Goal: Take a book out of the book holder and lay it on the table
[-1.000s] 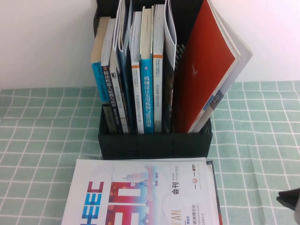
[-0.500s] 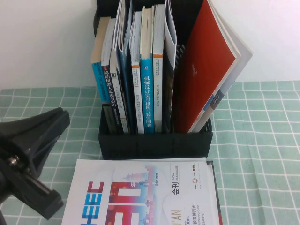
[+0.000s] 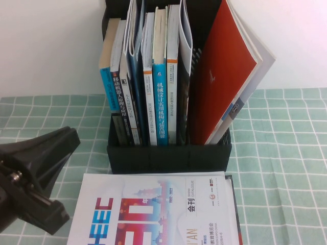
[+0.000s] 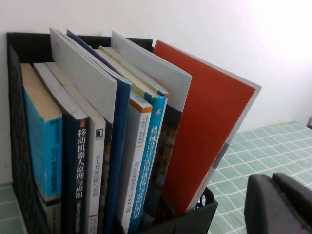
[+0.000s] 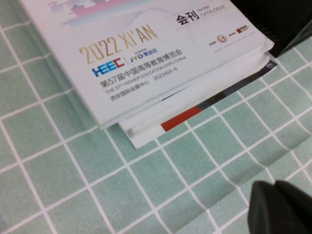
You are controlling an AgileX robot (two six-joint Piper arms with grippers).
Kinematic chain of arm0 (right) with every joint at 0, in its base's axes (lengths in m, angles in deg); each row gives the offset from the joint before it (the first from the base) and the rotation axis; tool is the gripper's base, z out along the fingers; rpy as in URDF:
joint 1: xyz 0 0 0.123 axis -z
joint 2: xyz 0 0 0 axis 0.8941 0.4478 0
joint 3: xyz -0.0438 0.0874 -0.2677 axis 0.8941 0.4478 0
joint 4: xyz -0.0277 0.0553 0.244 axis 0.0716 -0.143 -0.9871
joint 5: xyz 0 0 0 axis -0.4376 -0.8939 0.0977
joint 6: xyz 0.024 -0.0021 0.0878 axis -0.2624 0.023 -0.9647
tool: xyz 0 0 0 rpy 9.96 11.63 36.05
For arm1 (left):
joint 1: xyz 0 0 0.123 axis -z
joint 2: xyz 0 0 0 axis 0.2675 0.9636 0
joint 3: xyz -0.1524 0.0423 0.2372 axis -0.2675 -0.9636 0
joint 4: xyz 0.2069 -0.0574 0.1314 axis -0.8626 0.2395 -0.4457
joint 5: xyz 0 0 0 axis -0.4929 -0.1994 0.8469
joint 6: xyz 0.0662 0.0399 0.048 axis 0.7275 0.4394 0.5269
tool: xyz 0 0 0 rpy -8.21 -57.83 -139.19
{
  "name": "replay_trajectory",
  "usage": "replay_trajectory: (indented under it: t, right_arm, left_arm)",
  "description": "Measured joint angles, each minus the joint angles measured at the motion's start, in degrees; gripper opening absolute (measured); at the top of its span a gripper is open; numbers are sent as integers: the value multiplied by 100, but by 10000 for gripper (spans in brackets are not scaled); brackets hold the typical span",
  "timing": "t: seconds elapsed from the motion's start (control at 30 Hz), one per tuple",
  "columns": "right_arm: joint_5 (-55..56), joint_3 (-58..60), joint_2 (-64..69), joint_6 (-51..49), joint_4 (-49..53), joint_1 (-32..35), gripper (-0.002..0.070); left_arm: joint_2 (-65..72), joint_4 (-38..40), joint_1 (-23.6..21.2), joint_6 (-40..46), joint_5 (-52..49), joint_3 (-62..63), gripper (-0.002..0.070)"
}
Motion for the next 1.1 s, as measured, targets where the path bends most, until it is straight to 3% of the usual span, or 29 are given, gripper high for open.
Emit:
replay_trajectory:
  t: [0.57,0.7,0.83,1.1]
  right_arm:
    - [-25,0,0,0,-78,0,-1]
    - [-57,0,0,0,-133,0,-1]
    - [-69,0,0,0,-149,0,-1]
    - [-79,0,0,0,-159,0,-1]
  left_arm:
    - [-39,47,0,117,58,-21,-3]
    - [-265,1205,-34,1947,63,-21,-3]
    - [-642,2610,-409,3928,199,-171,-3]
    - [-1948,3368,-1759,4515,558,-1588,-3]
